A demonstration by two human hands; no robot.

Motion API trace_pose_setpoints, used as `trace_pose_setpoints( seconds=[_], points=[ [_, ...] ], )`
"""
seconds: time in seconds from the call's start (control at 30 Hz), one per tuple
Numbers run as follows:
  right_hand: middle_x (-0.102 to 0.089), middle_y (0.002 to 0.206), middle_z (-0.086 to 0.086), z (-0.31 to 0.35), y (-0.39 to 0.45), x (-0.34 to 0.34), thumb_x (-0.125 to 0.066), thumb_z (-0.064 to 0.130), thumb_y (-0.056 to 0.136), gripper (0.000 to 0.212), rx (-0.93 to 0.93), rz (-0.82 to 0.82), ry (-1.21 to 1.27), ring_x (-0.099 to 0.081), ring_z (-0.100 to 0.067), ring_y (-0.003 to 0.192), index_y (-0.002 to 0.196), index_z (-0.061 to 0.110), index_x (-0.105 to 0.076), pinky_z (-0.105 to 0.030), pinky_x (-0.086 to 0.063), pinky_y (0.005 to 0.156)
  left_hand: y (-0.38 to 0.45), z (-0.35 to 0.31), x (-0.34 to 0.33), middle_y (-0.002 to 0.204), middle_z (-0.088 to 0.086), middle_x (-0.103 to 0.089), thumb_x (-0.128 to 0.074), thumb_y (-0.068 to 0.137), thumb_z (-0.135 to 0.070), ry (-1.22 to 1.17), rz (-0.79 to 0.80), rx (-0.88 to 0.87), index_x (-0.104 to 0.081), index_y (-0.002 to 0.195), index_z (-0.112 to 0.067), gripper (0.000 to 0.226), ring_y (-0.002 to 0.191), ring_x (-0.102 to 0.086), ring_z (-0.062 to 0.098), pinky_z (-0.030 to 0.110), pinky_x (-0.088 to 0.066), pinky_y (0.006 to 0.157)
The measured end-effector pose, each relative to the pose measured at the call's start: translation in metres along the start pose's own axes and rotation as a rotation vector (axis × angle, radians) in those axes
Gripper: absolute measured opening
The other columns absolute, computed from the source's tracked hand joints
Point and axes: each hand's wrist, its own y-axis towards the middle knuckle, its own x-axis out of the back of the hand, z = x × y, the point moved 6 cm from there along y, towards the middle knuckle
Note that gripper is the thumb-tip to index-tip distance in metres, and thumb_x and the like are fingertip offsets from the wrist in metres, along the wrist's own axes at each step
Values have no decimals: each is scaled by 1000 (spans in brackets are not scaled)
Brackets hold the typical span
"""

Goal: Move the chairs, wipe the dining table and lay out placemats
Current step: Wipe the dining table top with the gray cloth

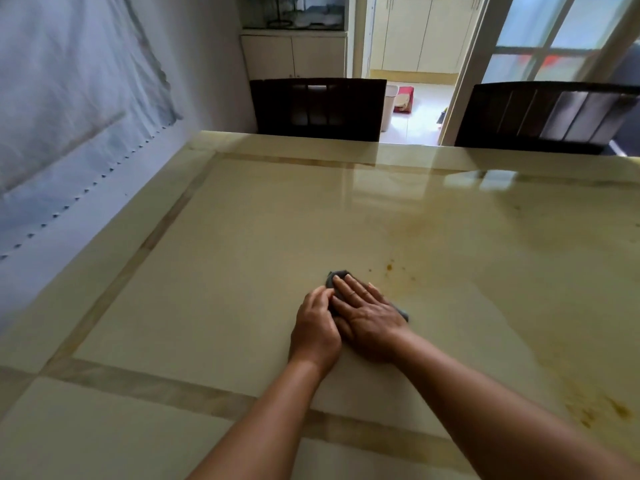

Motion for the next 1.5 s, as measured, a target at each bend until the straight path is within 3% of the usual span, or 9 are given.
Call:
trace_pose_setpoints(
  seconds=[0.17, 0.37, 0.67, 0.8, 0.93, 1.17, 1.33, 1.5],
  points=[
    [13, 156, 14, -37, 52, 17, -14, 56, 95, 57, 32, -4, -29, 17, -3, 141, 148, 39, -2, -29, 11, 114, 53, -8, -17, 151, 8, -29, -36, 91, -5, 44, -13, -3, -35, 140, -9, 49, 139, -28, 18, 23, -17, 114],
    [12, 156, 14, -81, 112, 33, -14, 55, 95, 56, 22, -9, -15, 16, -3, 142, 148, 38, -3, -28, 10, 114, 125, -20, -35, 154, 7, -24, -32, 93, -9, 116, -28, 31, -31, 142, -11, 49, 142, -22, 19, 27, -16, 116],
    [13, 157, 12, -167, 215, 70, -19, 54, 95, 57, -82, -64, 0, 16, -6, 142, 147, 42, 1, -32, 7, 116, 235, -52, -73, 156, 3, -19, -31, 93, -11, 113, -33, -55, -27, 144, -17, 52, 143, -19, 17, 28, -17, 116],
    [10, 158, 9, -206, 246, 88, -16, 54, 95, 56, -167, -120, 43, 13, -10, 144, 148, 38, -3, -36, 4, 116, 258, -51, -88, 156, -1, -20, -30, 94, -17, 209, -63, -50, -24, 145, -22, 52, 142, -21, 16, 34, -17, 114],
    [10, 158, 6, -258, 257, 101, -16, 53, 96, 56, -303, -133, 53, 12, -14, 145, 148, 36, -4, -42, 5, 115, 265, -45, -95, 153, -2, -30, -31, 94, -18, 251, -97, -72, -29, 143, -24, 50, 142, -20, 11, 30, -15, 113],
    [11, 158, 5, -366, 188, 110, -13, 57, 95, 57, -608, -142, 55, 8, -20, 146, 148, 39, -2, -46, 3, 115, 264, -40, -94, 151, -2, -34, -31, 95, -20, 209, -102, -63, -33, 141, -25, 47, 142, -22, 12, 30, -14, 114],
    [10, 158, 5, -344, 165, 101, -12, 51, 97, 55, -545, -120, 35, 8, -17, 146, 149, 35, -2, -42, 1, 116, 267, -45, -93, 150, -1, -35, -32, 95, -20, 177, -69, -60, -35, 140, -24, 45, 141, -23, 14, 32, -14, 114],
    [12, 156, 12, -250, 138, 73, -15, 50, 98, 53, -208, -97, 19, 13, -10, 143, 147, 39, 1, -33, 6, 114, 247, -53, -87, 150, 4, -36, -36, 96, -14, 81, 83, -160, -38, 139, -18, 43, 139, -30, 19, 39, -21, 116]
  ],
)
